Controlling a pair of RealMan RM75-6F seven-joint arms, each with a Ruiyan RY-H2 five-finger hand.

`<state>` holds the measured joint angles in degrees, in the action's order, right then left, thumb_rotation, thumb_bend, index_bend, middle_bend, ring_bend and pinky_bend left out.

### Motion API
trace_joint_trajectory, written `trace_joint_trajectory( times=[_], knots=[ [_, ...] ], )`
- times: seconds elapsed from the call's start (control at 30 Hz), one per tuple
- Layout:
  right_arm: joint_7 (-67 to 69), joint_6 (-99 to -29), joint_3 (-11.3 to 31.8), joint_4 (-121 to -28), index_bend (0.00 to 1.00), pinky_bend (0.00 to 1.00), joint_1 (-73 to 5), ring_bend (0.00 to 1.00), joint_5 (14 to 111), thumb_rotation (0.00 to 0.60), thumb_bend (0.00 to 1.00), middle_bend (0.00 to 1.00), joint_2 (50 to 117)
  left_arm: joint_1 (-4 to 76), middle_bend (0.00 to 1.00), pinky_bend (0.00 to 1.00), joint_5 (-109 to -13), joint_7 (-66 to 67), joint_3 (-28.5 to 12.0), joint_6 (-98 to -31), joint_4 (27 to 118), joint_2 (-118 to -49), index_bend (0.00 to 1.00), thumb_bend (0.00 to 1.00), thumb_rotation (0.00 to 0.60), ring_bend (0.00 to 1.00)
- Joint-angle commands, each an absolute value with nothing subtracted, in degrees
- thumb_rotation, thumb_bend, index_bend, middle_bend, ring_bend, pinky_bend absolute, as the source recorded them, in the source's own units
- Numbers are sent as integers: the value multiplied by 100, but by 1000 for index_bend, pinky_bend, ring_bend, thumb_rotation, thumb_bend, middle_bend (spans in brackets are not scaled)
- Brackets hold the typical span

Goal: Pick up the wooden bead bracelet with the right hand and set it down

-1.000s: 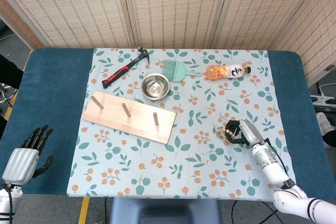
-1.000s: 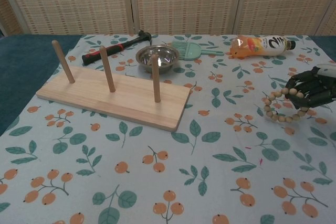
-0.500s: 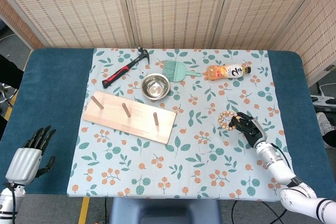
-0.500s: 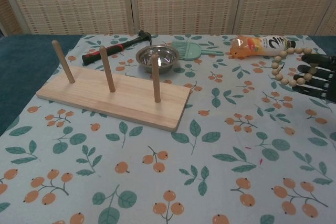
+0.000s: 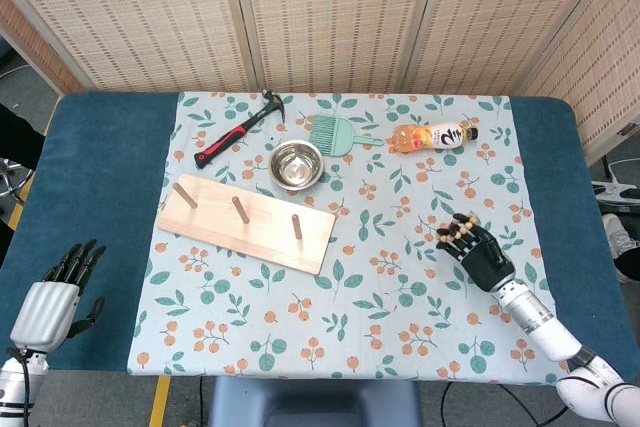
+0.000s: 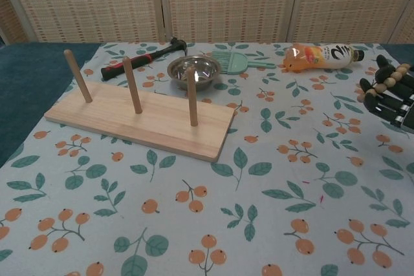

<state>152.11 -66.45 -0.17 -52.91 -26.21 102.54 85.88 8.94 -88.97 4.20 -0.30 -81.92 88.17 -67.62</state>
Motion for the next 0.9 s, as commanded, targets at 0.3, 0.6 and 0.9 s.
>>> trace_joint_trajectory(
  times=[0.3,0.6,0.9],
  knots=[
    [13360,-6262,-315,-6167,115,355,-3246,210,10138,104,388,355,8195,895,26,301,-8935,393,-17,-8212,8835,-6748,0,449,600,29],
    [13441,-6473,-639,-6059,393,384,-3336,289,10122,100,436,427,8350,883,31,302,-8928,368,-11,-8219,8832,-6735,0,448,600,30],
    [12609,-6474,-1143,-5935,640,514,-3795,474,10646,65,471,628,8199,888,31,303,-8908,382,-18,-8204,8824,-6740,0,447,600,33]
  ],
)
